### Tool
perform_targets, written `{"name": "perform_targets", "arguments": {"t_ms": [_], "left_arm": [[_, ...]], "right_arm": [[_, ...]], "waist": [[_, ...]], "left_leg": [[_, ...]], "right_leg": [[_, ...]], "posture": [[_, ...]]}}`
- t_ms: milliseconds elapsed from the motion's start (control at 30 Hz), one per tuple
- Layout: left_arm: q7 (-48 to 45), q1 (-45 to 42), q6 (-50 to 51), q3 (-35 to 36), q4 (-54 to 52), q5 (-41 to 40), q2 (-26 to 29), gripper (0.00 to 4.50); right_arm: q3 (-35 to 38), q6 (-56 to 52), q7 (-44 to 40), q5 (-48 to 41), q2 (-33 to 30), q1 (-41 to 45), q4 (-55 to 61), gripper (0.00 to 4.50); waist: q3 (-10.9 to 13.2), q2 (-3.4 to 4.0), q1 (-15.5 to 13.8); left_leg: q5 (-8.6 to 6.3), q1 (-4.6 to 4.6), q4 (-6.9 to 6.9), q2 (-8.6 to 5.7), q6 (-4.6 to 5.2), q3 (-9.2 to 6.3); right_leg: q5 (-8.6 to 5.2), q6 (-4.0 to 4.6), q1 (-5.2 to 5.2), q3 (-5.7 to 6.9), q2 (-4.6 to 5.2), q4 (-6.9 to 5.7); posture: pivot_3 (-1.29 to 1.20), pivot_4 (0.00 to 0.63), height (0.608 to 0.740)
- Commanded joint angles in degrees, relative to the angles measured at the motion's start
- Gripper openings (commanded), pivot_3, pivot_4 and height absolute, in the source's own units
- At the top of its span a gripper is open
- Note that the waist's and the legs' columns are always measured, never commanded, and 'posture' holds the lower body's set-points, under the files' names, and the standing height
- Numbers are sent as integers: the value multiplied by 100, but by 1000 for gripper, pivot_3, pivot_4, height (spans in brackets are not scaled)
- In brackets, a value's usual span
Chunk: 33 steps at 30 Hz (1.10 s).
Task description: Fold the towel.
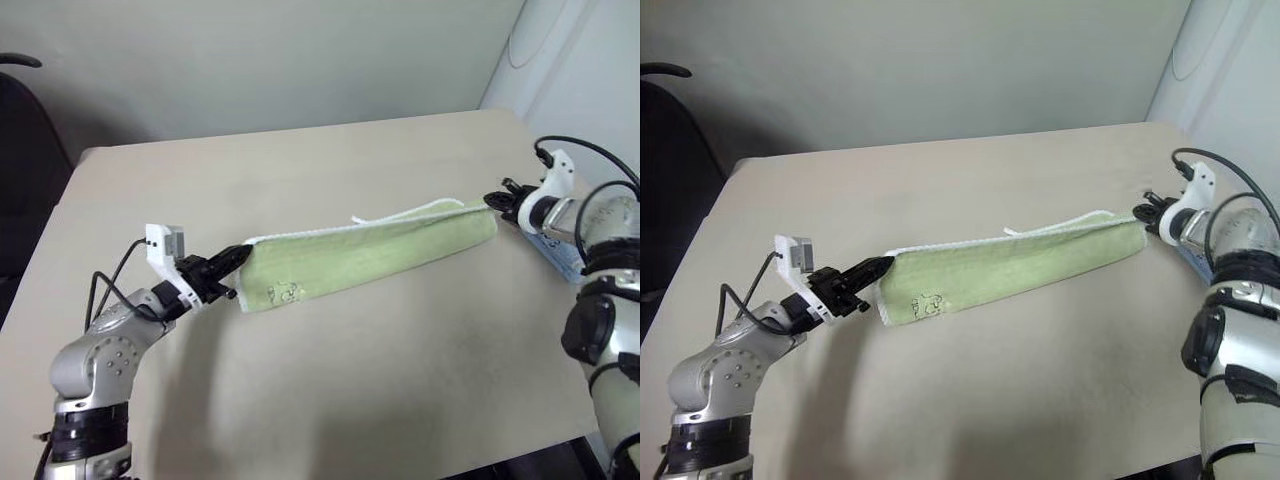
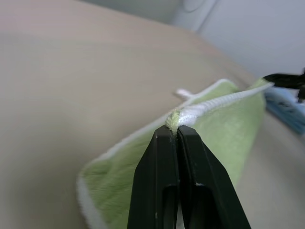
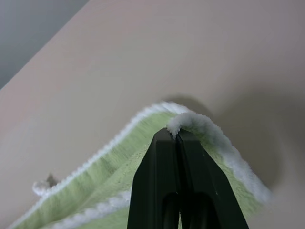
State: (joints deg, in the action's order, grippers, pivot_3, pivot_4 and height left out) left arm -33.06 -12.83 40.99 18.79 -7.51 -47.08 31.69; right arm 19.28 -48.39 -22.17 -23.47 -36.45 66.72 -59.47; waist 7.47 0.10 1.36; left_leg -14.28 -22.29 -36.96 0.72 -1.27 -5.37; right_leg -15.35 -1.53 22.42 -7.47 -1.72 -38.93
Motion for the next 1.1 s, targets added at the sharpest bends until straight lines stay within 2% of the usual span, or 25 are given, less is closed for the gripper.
{"name": "perform_targets", "arguments": {"t_ms": [33,267,333,433,667,733,800,900,1000,1100], "left_arm": [[100,-167,-48,-49,191,179,-43,28],[116,-234,-149,-144,538,492,-140,28],[112,-288,-205,-151,711,582,-201,503],[40,-301,-243,-151,826,662,-240,1282],[-4,-234,-249,-43,894,682,-263,3915],[-7,-113,-318,-63,796,788,-192,4500],[63,57,-390,26,623,860,-136,4500],[356,195,-508,286,549,940,-160,4500],[746,243,-671,689,412,869,-290,4500],[643,295,-639,760,-108,559,-386,4500]], "right_arm": [[-104,603,-179,292,44,370,-597,0],[-99,1051,-214,547,311,650,-1206,0],[-63,1145,-252,559,356,682,-1268,0],[-36,1314,-329,576,371,691,-1300,614],[118,1468,-450,498,243,727,-1284,3120],[58,1500,-522,586,177,673,-1190,3818],[-69,1472,-757,672,74,568,-1010,4475],[-107,1310,-1147,648,-108,325,-689,4475],[-10,894,-1560,471,-354,-287,-88,4475],[253,365,-1592,208,-515,-937,440,4475]], "waist": [[0,0,-10],[0,0,-7],[0,0,2],[0,0,3],[0,0,3],[0,0,4],[0,0,12],[0,-1,14],[-1,-6,-4],[-1,-6,-17]], "left_leg": [[1,-4,0,0,-2,0],[11,-36,-2,0,-20,1],[8,-36,-2,0,-14,1],[6,-36,-5,0,-12,1],[8,-37,-5,0,-14,1],[8,-37,-5,0,-14,1],[7,-37,-5,0,-14,2],[8,-37,-2,0,-14,3],[8,-37,-2,1,-15,1],[16,-37,-9,0,-29,2]], "right_leg": [[0,0,3,-1,0,2],[0,0,32,-6,0,2],[0,1,33,-6,0,0],[3,3,32,-6,0,-2],[3,3,32,-6,0,-1],[3,2,32,-6,0,-1],[3,3,32,-7,0,0],[3,2,32,-8,0,3],[3,3,29,-5,-1,3],[3,2,18,-7,-1,10]], "posture": [[0,150,740],[0,150,740],[0,150,740],[0,150,740],[0,150,740],[0,150,740],[0,150,740],[0,150,740],[0,150,740],[0,150,740]]}}
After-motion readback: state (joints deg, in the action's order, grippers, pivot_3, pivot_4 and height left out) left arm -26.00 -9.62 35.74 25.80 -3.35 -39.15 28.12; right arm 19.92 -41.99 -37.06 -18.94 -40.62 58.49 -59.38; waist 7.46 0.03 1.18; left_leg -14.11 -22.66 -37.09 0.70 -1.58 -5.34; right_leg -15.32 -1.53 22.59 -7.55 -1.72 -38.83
